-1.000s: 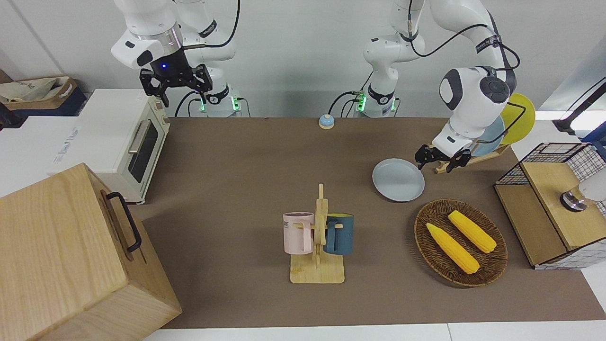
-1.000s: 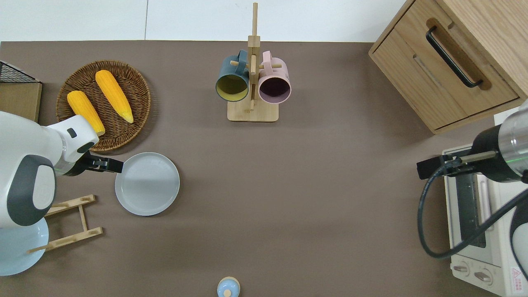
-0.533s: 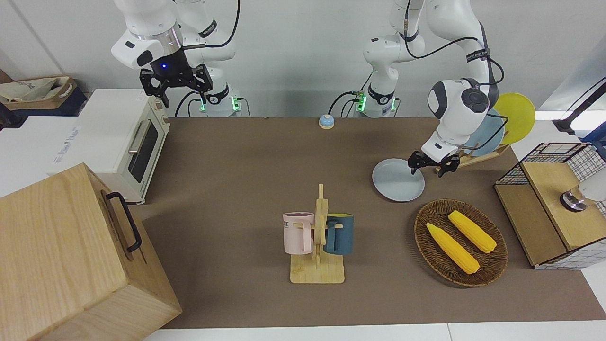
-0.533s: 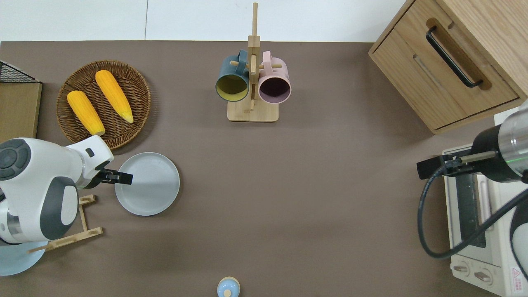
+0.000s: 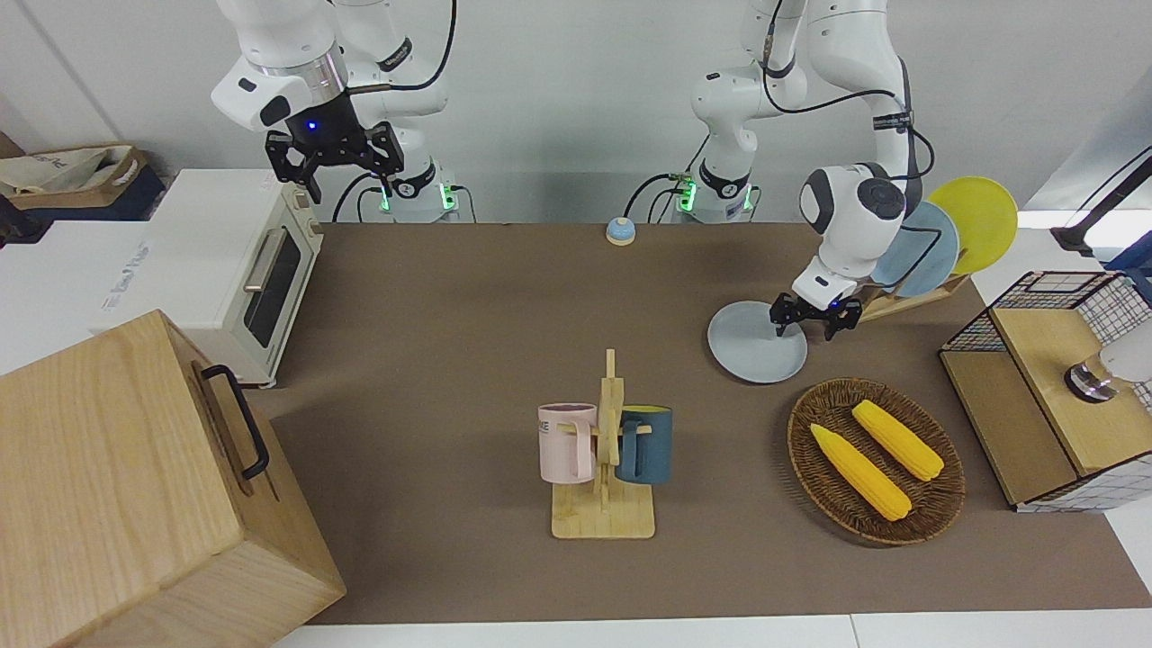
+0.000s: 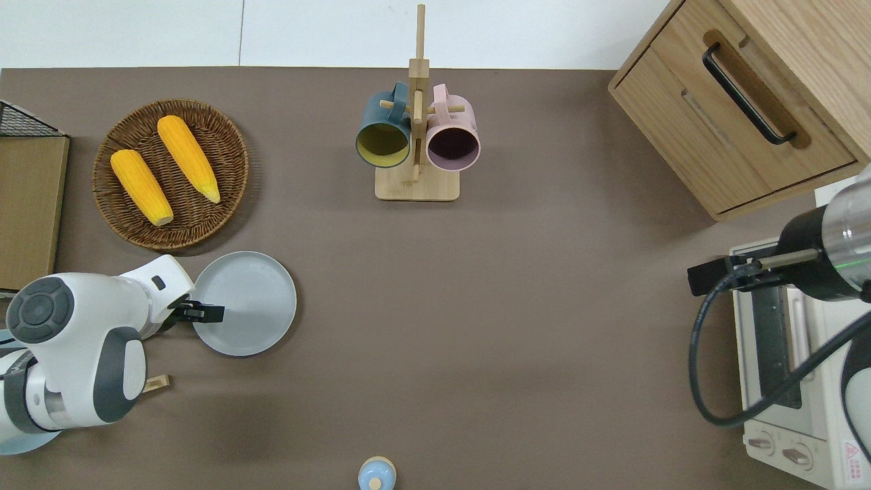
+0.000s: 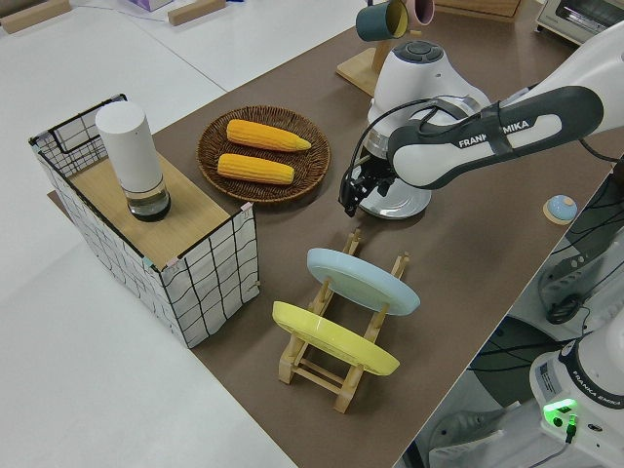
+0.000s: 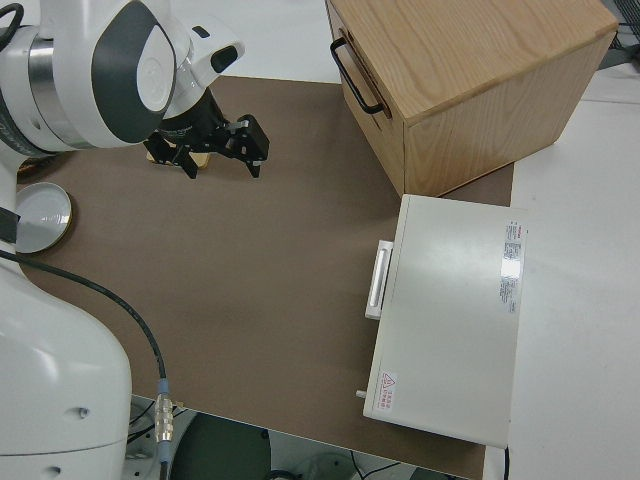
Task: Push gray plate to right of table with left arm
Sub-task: 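Lower the left gripper onto the near edge of the gray plate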
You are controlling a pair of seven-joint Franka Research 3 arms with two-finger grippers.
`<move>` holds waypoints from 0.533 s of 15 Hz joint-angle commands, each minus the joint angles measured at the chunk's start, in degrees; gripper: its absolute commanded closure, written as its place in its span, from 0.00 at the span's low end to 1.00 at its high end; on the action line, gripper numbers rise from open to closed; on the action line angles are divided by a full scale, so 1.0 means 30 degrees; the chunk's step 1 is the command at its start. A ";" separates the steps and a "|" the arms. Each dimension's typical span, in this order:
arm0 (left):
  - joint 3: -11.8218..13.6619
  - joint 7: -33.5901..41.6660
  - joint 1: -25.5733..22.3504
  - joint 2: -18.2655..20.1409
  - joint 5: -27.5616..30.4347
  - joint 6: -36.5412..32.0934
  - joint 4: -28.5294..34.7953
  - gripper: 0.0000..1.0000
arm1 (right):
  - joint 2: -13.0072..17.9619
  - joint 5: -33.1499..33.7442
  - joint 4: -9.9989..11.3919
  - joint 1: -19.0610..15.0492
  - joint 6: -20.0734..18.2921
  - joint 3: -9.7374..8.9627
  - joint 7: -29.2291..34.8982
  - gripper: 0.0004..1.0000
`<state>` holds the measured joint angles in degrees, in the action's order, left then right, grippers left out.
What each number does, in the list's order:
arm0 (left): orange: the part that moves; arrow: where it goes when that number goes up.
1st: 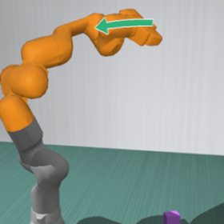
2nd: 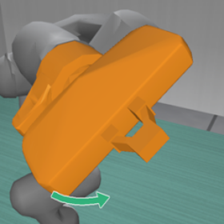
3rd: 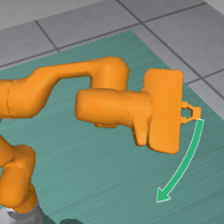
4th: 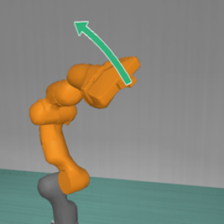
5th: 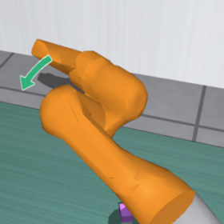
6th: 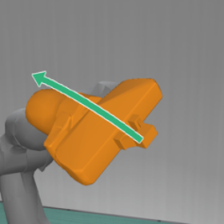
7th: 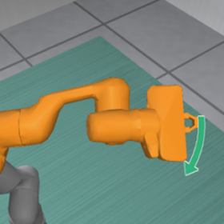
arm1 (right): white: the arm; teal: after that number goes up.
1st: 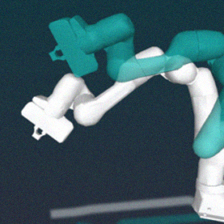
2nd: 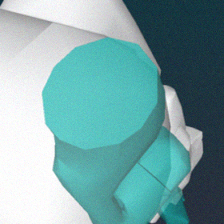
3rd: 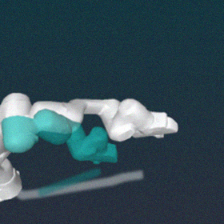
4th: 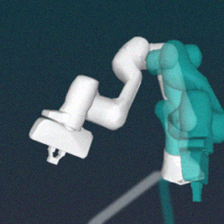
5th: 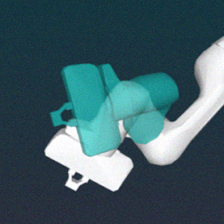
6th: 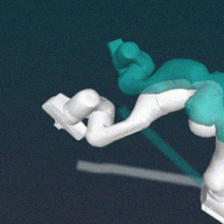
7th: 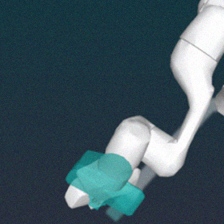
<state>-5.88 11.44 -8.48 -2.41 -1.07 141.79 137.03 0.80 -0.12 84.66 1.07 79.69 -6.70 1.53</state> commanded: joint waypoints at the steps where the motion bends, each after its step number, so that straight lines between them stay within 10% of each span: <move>1: -0.0091 0.0201 -0.0162 0.0424 -0.0317 0.0814 0.0789 0.06 | 0.0057 -0.0195 -0.0152 -0.0386 -0.0285 -0.0286 0.0018 0.02; 2: -0.0062 0.0201 -0.0191 0.0395 -0.0317 0.0814 0.0789 0.16 | 0.0057 -0.0195 -0.0152 -0.0386 -0.0285 -0.0258 0.0018 0.02; 5: -0.0062 0.0172 -0.0162 0.0395 -0.0317 0.0814 0.0789 0.94 | 0.0057 -0.0195 -0.0152 -0.0386 -0.0285 -0.0257 0.0018 0.02; 8: -0.0091 0.0171 -0.0162 0.0395 -0.0317 0.0814 0.0789 1.00 | 0.0057 -0.0195 -0.0152 -0.0386 -0.0285 -0.0287 0.0018 0.02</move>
<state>-6.02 11.49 -8.50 -2.31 -1.07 142.59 137.65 0.80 -0.12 84.66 1.07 79.69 -6.70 1.53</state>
